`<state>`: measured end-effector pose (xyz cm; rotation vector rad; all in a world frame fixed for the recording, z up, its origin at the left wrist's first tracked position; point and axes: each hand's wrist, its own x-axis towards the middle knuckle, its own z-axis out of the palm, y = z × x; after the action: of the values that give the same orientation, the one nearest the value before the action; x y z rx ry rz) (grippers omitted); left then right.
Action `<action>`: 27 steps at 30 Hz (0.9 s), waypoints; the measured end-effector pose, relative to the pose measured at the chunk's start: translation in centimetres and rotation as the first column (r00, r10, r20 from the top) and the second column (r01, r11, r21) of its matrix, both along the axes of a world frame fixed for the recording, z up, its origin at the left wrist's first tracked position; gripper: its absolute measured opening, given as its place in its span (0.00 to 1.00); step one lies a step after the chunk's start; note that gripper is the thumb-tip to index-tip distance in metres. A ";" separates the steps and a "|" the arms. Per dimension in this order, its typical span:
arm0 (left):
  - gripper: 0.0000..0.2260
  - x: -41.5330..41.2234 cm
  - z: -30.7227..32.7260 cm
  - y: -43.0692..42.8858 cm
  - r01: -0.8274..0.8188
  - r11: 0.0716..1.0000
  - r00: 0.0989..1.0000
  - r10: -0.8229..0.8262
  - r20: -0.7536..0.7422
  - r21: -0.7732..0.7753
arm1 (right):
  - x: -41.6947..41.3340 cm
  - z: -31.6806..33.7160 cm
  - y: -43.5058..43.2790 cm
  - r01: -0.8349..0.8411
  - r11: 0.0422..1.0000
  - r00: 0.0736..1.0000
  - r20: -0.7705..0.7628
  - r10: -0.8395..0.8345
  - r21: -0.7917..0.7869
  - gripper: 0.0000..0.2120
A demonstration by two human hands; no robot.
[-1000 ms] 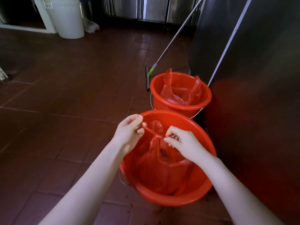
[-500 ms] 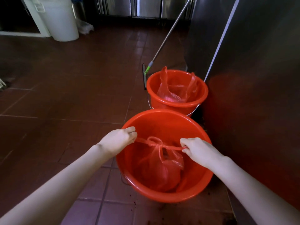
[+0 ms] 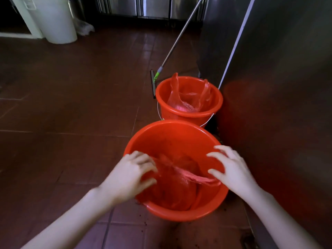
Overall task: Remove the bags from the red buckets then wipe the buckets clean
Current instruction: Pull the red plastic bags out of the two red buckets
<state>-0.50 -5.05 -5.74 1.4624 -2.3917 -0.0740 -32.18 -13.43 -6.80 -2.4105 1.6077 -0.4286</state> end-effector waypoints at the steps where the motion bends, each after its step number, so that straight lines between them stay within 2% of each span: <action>1: 0.12 -1.1 -0.3 0.8 0.039 0.999 0.999 -0.038 -0.024 0.037 | -0.8 -0.3 0.6 0.099 0.994 0.994 0.041 -0.097 -0.036 0.23; 4: 0.17 -4.0 -1.6 2.0 0.150 0.959 0.987 -0.133 -0.085 0.239 | -2.5 -1.2 1.7 0.356 0.932 0.914 0.182 -0.363 0.071 0.20; 6: 0.15 -5.1 -2.2 2.2 0.221 0.910 0.972 -0.173 -0.161 0.351 | -2.7 -1.8 2.0 0.377 0.910 0.878 0.247 -0.410 0.172 0.15; 8: 0.12 -5.3 -2.4 2.3 0.226 0.893 0.965 -0.152 -0.212 0.390 | -2.8 -2.0 2.0 0.379 0.894 0.841 0.313 -0.441 0.241 0.14; 11: 0.12 -4.8 -2.7 2.6 0.194 0.900 0.975 -0.134 -0.175 0.391 | -2.6 -2.2 1.9 0.372 0.873 0.786 0.392 -0.477 0.316 0.15; 17: 0.12 -1.1 -2.0 2.7 0.108 0.912 0.993 -0.081 -0.084 0.395 | 1.0 -3.2 1.1 0.245 0.900 0.747 0.522 -0.412 0.361 0.18; 21: 0.11 3.4 -1.5 3.0 -0.034 0.925 0.999 0.045 -0.019 0.380 | 5.6 -4.1 -0.3 0.127 0.914 0.757 0.558 -0.340 0.385 0.20; 27: 0.10 8.6 -1.0 2.5 -0.273 0.912 0.960 0.278 0.027 0.305 | 12.6 -4.8 -4.4 0.004 0.946 0.804 0.562 -0.197 0.325 0.22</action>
<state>8.15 -2.56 -6.73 1.9180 -2.2059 -0.4040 -19.58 -17.85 -11.57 -1.7200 1.3871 -0.7876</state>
